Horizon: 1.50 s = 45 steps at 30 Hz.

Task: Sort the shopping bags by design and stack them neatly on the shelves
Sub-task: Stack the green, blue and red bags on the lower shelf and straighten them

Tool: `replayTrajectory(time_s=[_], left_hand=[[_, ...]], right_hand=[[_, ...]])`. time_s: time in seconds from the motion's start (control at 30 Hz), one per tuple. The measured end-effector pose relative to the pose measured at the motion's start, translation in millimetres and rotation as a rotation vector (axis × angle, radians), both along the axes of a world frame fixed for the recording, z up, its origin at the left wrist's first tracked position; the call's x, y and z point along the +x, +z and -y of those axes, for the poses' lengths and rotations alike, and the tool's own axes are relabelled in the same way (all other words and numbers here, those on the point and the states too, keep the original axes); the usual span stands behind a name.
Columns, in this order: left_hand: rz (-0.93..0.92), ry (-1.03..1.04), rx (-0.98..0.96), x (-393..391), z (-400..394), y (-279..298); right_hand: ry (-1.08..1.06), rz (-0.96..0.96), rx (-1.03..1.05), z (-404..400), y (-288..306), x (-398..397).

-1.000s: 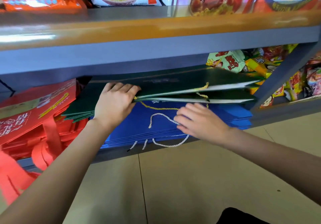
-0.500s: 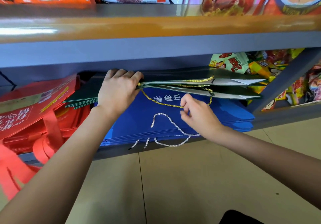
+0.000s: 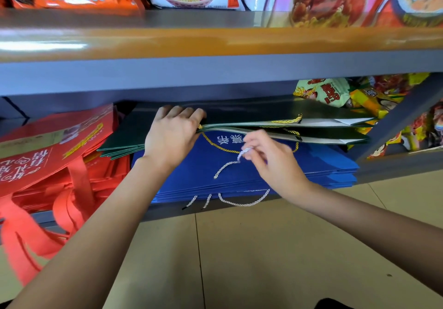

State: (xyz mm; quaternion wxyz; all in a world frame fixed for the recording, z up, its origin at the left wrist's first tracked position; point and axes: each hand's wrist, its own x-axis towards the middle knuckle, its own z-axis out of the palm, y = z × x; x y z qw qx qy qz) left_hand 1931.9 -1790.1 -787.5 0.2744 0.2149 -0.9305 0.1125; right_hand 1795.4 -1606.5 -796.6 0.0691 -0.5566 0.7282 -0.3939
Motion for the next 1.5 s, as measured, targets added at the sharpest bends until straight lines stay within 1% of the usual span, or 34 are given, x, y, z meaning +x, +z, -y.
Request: replayTrajectory(time_s=[0.03,0.07,0.1,0.13,0.17,0.2,0.23,0.27,0.33,0.4,0.43,0.47,0.53,0.57,0.67,0.73,0.77,0.83,0.87,0.9,0.93,1.0,1.07,1.13,1.17,1.2,1.3,1.37,1.43,1.5], left_hand=[[0.004,0.000,-0.002,0.2,-0.2,-0.7],[0.008,-0.001,-0.005,0.3,-0.5,-1.4],[0.011,-0.002,-0.007,0.5,-0.8,-2.0],[0.016,-0.003,-0.008,0.7,-1.3,-2.9],[0.021,-0.003,-0.010,1.2,-1.8,-4.0],[0.026,-0.004,-0.012,1.7,-2.5,-5.1],[0.029,-0.005,-0.017,2.3,-3.0,-6.1],[0.030,-0.008,-0.022,2.6,-3.3,-6.7],[0.029,-0.014,-0.032,3.2,-2.9,-7.6],[0.032,-0.011,-0.034,2.8,-2.5,-7.7],[0.036,-0.004,-0.033,2.7,-2.1,-7.5],[0.039,0.003,-0.028,2.5,-2.2,-7.5],[0.044,0.003,-0.017,2.6,-2.8,-7.6],[0.047,0.001,-0.014,2.8,-3.3,-7.8],[0.055,-0.003,-0.008,4.0,-4.5,-9.0],[0.058,-0.007,0.000,4.5,-5.2,-9.7],[0.059,-0.008,0.003,4.4,-5.4,-9.9],[0.061,-0.008,0.003,4.4,-5.0,-10.1],[0.062,-0.009,0.003,4.4,-4.7,-10.7],[0.064,-0.009,0.005,4.6,-4.7,-11.6],[0.067,-0.007,0.006,5.0,-5.1,-13.1],[0.071,-0.007,0.009,6.4,-7.7,-17.5],[0.072,-0.018,0.012,8.3,-11.4,-23.3],[0.083,-0.039,0.032,11.4,-15.0,-32.3],[0.100,-0.051,0.045,13.6,-17.3,-38.4],[0.124,-0.061,0.054,16.1,-19.8,-45.2],[0.190,-0.082,0.087,22.3,-25.1,-66.9],[0.192,-0.109,0.119,23.8,-24.2,-75.6],[0.224,-0.136,0.166,23.4,-22.4,-79.5],[0.283,-0.147,0.223,22.9,-20.9,-83.0]], right_hand=[[0.066,-0.237,0.021,3.6,-3.9,-3.3],[0.156,-0.482,0.110,6.6,-12.3,-7.1],[0.243,-0.668,0.242,9.4,-19.3,-9.8],[0.279,-0.764,0.412,12.0,-22.0,-11.5],[0.278,-0.791,0.581,15.6,-22.7,-13.0],[0.262,-0.792,0.689,19.4,-21.5,-14.0],[0.236,-0.787,0.733,23.2,-17.0,-12.6],[0.212,-0.791,0.733,24.8,-11.5,-10.9],[0.184,-0.839,0.590,22.0,-11.3,-10.3],[0.209,-0.761,0.476,13.3,-15.0,-7.1],[0.259,-0.674,0.484,7.5,-20.4,-8.1],[0.291,-0.585,0.543,1.8,-23.1,-8.3],[0.317,-0.378,0.848,-3.5,-32.1,-14.1],[0.285,-0.324,0.922,0.3,-33.9,-17.3],[0.138,-0.234,0.900,22.2,-32.8,-25.7],[0.082,-0.272,0.868,31.3,-29.1,-30.0],[0.088,-0.299,0.856,31.1,-27.4,-31.1],[0.160,-0.391,0.861,19.3,-18.5,-29.1],[0.215,-0.469,0.856,9.3,-16.1,-28.2],[0.269,-0.568,0.790,-1.9,-13.7,-26.4],[0.330,-0.671,0.680,-12.7,-11.5,-25.9],[0.414,-0.790,0.425,-32.5,-9.5,-30.4],[0.397,-0.843,0.268,-45.7,-5.5,-39.7],[0.279,-0.869,0.141,-46.0,3.7,-51.1],[0.195,-0.867,0.150,-42.4,6.4,-59.0],[0.134,-0.865,0.242,-38.3,10.7,-66.0],[0.100,-0.840,0.689,-31.7,5.6,-88.0],[0.113,-0.802,0.871,-28.3,1.9,-97.0],[0.133,-0.726,0.908,-25.3,3.3,-101.4],[0.138,-0.692,0.916,-22.4,4.6,-104.2]])
